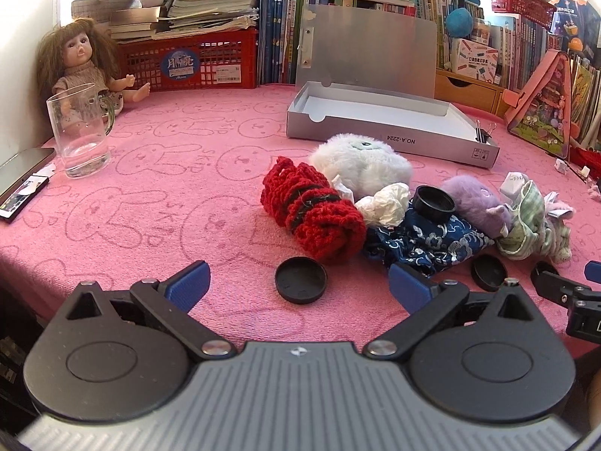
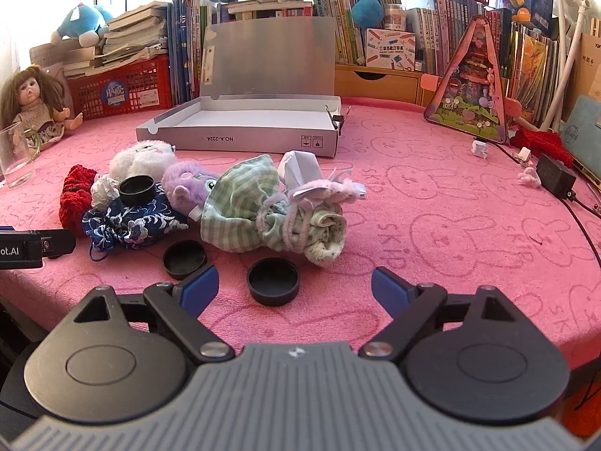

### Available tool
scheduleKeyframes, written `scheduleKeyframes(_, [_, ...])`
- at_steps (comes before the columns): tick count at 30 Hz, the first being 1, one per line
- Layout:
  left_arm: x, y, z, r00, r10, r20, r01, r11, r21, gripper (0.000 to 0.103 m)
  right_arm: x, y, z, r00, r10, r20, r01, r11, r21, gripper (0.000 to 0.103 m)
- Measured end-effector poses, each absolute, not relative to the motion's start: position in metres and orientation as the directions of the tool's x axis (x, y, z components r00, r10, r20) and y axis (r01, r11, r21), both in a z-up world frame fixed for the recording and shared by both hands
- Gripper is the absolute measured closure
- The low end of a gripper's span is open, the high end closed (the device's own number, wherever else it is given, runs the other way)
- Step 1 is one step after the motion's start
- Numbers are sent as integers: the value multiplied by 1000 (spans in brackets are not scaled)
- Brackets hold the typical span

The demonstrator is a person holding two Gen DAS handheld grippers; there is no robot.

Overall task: Organize objects
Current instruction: 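Move both grippers toward the black round lids in front of the pile, then close the left gripper on a black lid while the right gripper grasps another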

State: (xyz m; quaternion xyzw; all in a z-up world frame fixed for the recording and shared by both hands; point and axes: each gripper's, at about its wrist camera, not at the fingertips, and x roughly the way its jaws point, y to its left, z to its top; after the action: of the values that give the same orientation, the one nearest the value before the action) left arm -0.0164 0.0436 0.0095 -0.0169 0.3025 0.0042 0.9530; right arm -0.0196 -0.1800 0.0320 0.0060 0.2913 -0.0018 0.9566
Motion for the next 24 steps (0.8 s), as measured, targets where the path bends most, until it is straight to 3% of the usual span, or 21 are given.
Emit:
scheduleKeyframes(8, [-13, 44, 3, 812, 3, -583, -10, 1000, -10, 22, -21, -178, 31, 825, 7, -565, 1, 1000, 14, 29])
scheduleKeyframes(13, [-9, 44, -2, 809, 4, -588, -7, 1000, -4, 44, -20, -176, 30, 822, 7, -570, -2, 1000, 10, 41])
scheduleKeyframes(16, [-10, 44, -3, 813, 11, -582, -10, 1000, 5, 52, -19, -174, 30, 824, 7, -566, -5, 1000, 5, 48])
scheduleKeyframes(24, [-11, 43, -5, 829, 8, -559, -6, 1000, 4, 55, -14, -165, 27, 816, 16, -577, -28, 1000, -12, 46])
